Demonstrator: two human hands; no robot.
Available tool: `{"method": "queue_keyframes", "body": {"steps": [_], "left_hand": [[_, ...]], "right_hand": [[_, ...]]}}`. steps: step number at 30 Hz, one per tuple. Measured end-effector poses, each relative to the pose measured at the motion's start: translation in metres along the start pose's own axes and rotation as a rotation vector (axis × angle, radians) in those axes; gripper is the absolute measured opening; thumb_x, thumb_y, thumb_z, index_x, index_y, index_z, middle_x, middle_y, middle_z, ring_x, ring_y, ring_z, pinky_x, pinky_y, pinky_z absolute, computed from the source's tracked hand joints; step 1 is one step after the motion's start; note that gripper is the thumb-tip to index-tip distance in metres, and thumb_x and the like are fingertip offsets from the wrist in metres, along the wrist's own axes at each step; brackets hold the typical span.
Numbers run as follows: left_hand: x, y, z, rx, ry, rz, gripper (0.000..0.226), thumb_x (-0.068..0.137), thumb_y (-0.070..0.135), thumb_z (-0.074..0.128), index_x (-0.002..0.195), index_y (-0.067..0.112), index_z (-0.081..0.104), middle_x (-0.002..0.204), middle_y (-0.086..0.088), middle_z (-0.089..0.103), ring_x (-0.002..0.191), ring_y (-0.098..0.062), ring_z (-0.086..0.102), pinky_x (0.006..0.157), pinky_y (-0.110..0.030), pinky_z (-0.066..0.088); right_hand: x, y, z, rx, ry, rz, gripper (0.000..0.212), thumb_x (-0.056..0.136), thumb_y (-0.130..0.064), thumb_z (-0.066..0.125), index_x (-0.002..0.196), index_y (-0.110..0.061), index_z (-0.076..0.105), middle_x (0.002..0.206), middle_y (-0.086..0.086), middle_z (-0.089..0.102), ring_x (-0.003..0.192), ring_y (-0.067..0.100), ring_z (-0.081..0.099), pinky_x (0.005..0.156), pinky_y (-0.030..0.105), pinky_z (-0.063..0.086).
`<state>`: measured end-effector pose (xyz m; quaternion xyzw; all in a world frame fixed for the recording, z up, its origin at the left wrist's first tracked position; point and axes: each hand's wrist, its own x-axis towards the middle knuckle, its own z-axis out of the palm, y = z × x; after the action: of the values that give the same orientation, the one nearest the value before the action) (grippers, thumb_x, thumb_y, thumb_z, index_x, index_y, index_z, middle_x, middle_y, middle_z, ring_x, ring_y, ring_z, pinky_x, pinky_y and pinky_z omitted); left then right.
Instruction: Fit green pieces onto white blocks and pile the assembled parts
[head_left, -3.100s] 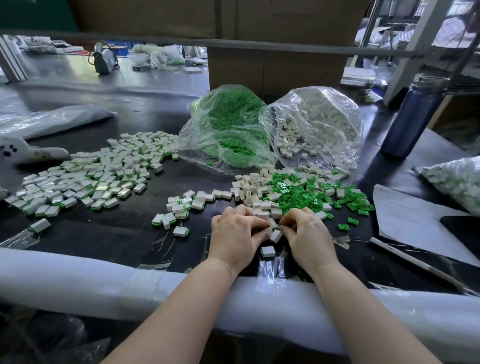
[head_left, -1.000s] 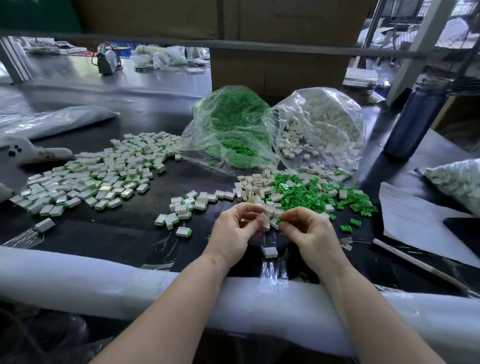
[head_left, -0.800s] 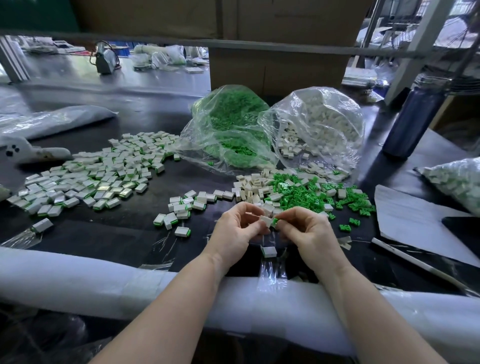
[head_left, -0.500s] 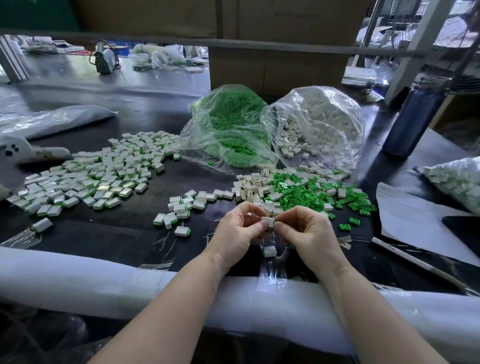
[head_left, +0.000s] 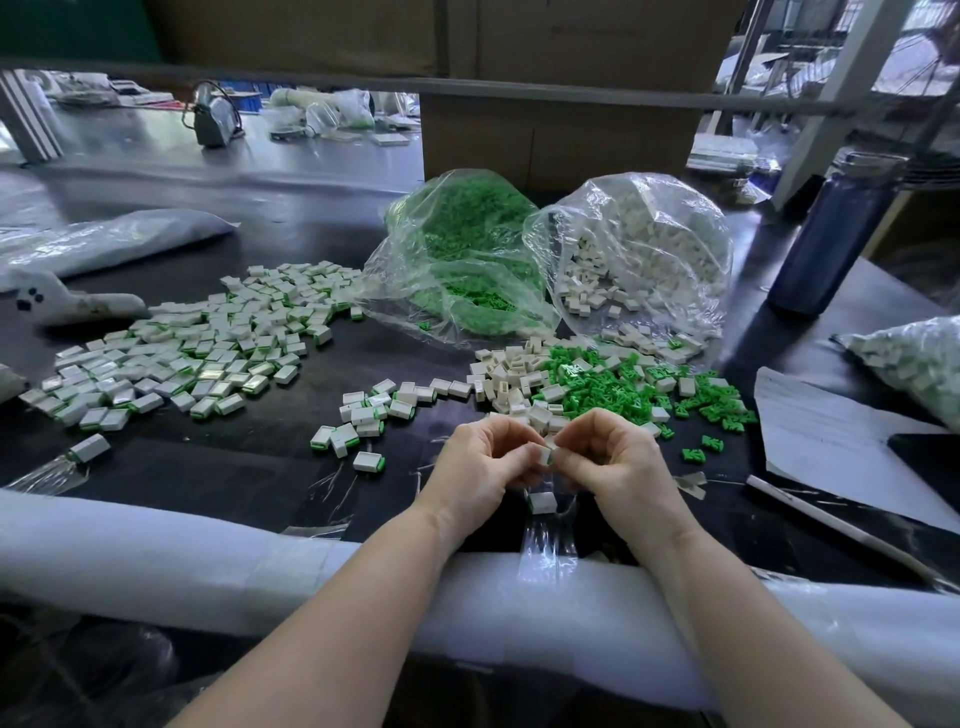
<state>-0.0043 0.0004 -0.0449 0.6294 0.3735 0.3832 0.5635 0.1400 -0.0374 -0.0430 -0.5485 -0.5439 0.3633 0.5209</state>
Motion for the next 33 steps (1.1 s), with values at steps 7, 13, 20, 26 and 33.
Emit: {"method": "queue_keyframes", "body": {"steps": [7,13,20,26,33], "left_hand": [[0.0002,-0.0007,0.003,0.036,-0.007,0.012,0.012,0.087,0.003,0.06,0.082,0.013,0.061,0.074,-0.002,0.063,0.065,-0.006,0.061,0.068,-0.019,0.052],[-0.0009,-0.0004,0.0028,0.051,-0.036,0.061,0.018,0.086,0.002,0.061,0.088,0.02,0.058,0.08,-0.009,0.064,0.075,-0.015,0.063,0.078,-0.027,0.053],[0.0003,-0.0025,0.0016,0.022,0.029,0.043,0.012,0.086,0.005,0.062,0.088,0.017,0.062,0.08,-0.007,0.067,0.072,-0.014,0.064,0.072,-0.024,0.055],[0.0015,-0.0032,0.0012,0.074,0.019,0.03,0.008,0.091,0.01,0.055,0.088,0.007,0.062,0.069,-0.001,0.06,0.055,-0.001,0.056,0.06,-0.015,0.048],[0.0019,-0.0038,0.0028,0.218,0.033,0.009,0.013,0.09,0.009,0.057,0.081,0.014,0.064,0.059,0.007,0.058,0.049,0.002,0.052,0.057,-0.015,0.045]], "right_hand": [[0.0,0.0012,-0.001,0.036,0.013,0.019,0.025,0.078,0.009,0.066,0.07,-0.013,0.061,0.063,-0.002,0.063,0.06,0.008,0.059,0.056,0.02,0.05],[0.0006,0.0028,-0.004,0.088,0.042,0.037,0.015,0.081,0.003,0.066,0.075,-0.01,0.063,0.062,0.0,0.066,0.057,0.011,0.061,0.055,0.021,0.052],[-0.0005,0.0027,-0.0059,0.202,0.004,0.088,0.007,0.082,0.0,0.066,0.084,-0.006,0.067,0.064,0.001,0.069,0.058,0.01,0.064,0.058,0.022,0.056],[-0.0002,0.0031,-0.0024,0.083,0.01,0.104,0.011,0.085,-0.002,0.063,0.075,-0.006,0.065,0.056,0.002,0.066,0.051,0.01,0.061,0.051,0.019,0.052],[-0.0003,0.0025,0.0006,-0.059,-0.028,0.119,0.02,0.087,-0.002,0.06,0.068,-0.007,0.061,0.053,0.002,0.059,0.045,0.005,0.051,0.046,0.017,0.045]]}}
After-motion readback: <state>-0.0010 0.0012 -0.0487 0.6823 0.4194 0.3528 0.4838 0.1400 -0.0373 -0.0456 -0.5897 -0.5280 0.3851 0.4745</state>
